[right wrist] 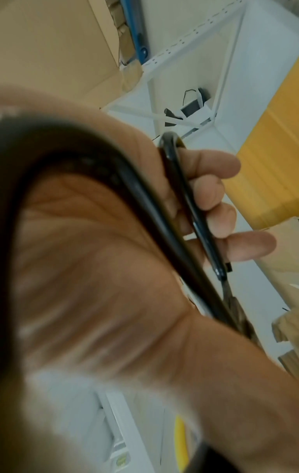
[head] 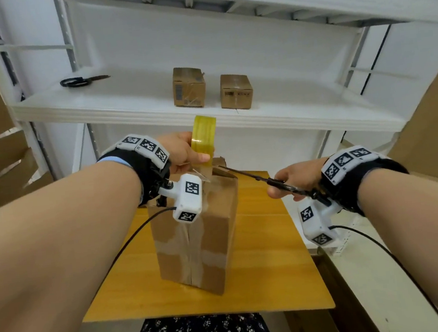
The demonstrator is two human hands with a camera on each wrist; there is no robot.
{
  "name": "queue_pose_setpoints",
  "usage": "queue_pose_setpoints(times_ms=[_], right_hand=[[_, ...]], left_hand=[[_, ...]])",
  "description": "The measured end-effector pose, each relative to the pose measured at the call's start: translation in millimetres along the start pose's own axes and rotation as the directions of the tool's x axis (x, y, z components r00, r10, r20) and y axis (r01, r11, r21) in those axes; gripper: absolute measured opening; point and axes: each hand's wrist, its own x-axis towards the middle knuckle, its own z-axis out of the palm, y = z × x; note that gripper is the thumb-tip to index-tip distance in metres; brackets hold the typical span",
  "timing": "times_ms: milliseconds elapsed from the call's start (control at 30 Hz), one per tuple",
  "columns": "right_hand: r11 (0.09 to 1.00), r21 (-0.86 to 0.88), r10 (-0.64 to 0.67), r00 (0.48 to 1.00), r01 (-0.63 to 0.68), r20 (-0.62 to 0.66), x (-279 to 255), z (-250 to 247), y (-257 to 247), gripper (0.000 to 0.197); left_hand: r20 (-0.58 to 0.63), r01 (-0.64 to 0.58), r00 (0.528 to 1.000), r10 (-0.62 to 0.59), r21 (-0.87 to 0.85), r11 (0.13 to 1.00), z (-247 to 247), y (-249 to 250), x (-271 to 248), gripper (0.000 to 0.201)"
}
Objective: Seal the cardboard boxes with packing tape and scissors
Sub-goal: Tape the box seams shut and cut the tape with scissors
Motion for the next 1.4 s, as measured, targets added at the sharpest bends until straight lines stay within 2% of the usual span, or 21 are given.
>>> queue_pose_setpoints(times_ms=[133,233,333,467,667,867,1033,1133,1200,1267,1400], right_hand=[[0.993,-0.116,0.025,1.0,-0.025,-0.001,-7.5,-1.5,-7.7,0.061],[0.989,-0.15,0.011,1.0,-0.008,0.014,-8.1,-1.1,-15.2,0.07],[0.991,-0.135,-0.014,1.0,0.017,0.018,-4.4,1.5,-23.4,0.068],[0.978,-0.202,-0.056,0.998,0.047,-0.039,4.8,7.1,-28.7,0.09],[0.979,-0.192,-0.072,0.997,0.063,-0.041,19.4,12.2,-33.7,0.104],[0.979,-0.181,-0.1,0.993,0.088,-0.06,22.7,9.8,-37.3,0.061],[0.993,-0.086,-0.082,0.995,0.077,-0.05,30.4,11.2,-33.6,0.057],[0.994,-0.087,-0.074,0.995,0.068,-0.068,35.3,10.6,-29.9,0.052],[0.994,-0.088,-0.071,0.996,0.067,-0.053,36.1,9.9,-29.1,0.058],[0.991,-0.11,-0.087,0.995,0.081,-0.048,36.9,9.4,-27.7,0.074],[0.987,-0.12,-0.11,0.993,0.103,-0.052,36.9,11.2,-27.0,0.087]], left_hand=[[-0.021,0.012,1.0,-0.013,-0.04,0.999,-3.4,-2.3,-2.7,0.03],[0.001,-0.005,1.0,0.005,-0.038,0.999,-1.8,-1.0,-2.7,0.032],[0.022,-0.029,0.999,0.03,-0.021,0.999,2.1,2.1,-1.0,0.028],[0.028,-0.019,0.999,0.019,-0.016,1.0,2.6,-0.2,2.3,0.029],[0.036,-0.021,0.999,0.022,-0.039,0.999,3.5,0.9,1.2,0.031],[0.051,-0.028,0.998,0.03,-0.04,0.999,3.8,0.3,3.0,0.031],[0.048,-0.028,0.998,0.029,-0.034,0.999,2.9,0.0,2.5,0.03],[0.049,-0.021,0.999,0.023,-0.042,0.999,3.1,-1.5,2.4,0.03],[0.047,-0.019,0.999,0.022,-0.047,0.999,3.4,-2.4,2.4,0.031],[0.045,-0.013,0.999,0.015,-0.048,0.999,3.2,-2.6,2.5,0.03],[0.066,-0.002,0.998,0.006,-0.066,0.998,2.6,-3.5,3.0,0.03]])
